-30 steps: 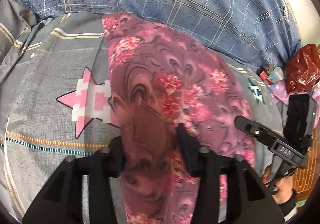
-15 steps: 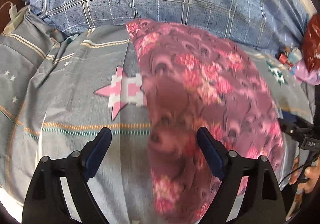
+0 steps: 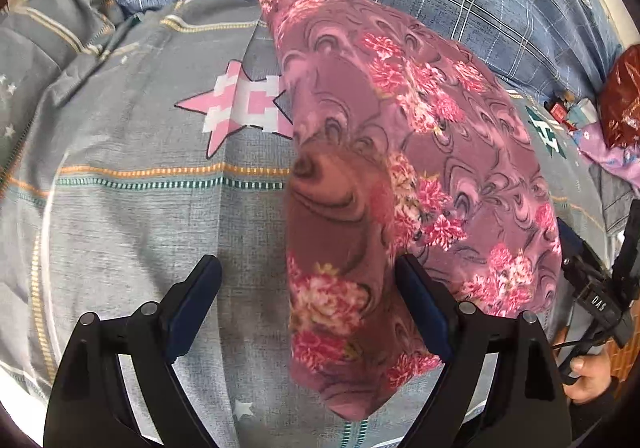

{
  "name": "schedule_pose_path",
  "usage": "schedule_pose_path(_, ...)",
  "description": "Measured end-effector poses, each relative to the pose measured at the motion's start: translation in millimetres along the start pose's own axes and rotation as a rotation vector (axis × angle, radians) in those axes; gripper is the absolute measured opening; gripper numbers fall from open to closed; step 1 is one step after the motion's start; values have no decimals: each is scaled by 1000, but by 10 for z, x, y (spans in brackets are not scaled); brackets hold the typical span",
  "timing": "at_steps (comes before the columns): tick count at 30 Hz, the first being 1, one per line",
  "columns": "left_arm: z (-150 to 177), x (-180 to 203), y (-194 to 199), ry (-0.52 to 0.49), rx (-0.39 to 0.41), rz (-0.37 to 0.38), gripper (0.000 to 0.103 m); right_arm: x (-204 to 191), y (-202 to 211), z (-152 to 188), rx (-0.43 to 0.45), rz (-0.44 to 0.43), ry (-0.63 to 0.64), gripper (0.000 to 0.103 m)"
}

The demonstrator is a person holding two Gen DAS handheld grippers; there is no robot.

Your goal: Fold small clothes

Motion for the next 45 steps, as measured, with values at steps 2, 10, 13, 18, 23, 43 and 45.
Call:
schedule_pose_path(2, 5, 38, 71, -42, 22, -51, 89, -6, 5, -2, -31, 53, 14, 103)
schedule_pose_path(10, 112, 163, 494, -157, 185, -212, 89, -241, 474, 94, -18, 123, 117, 103)
schedule_pose_path(13, 233, 220, 637, -173, 224, -145, 89, -310, 708, 143, 3, 114, 153, 103)
schedule_pose_path(18, 351, 272, 769, -230, 271, -192, 89, -264, 954, 193, 31, 136, 163, 103)
schedule_pose_path(23, 449, 330, 697, -251, 221, -181, 89, -187, 1033, 214, 40, 162, 153, 103)
schedule_pose_path(43, 345, 565, 829, -324, 219, -148, 90, -296, 926, 221, -5, 173, 225, 103)
schedule_pose_path(45, 332, 546, 818, -328, 217, -169, 90, -307, 890, 229, -19, 176, 240, 103)
Point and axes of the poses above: each gripper's, at about its wrist camera, not at the fingertips, and y roughly against the way its jaws point, x to its right, z to its underside, the point moved 7 cm from there along -y, roughly the way its jaws point, and after that the axes turned 10 degrees about -y, right-handed, at the moved point
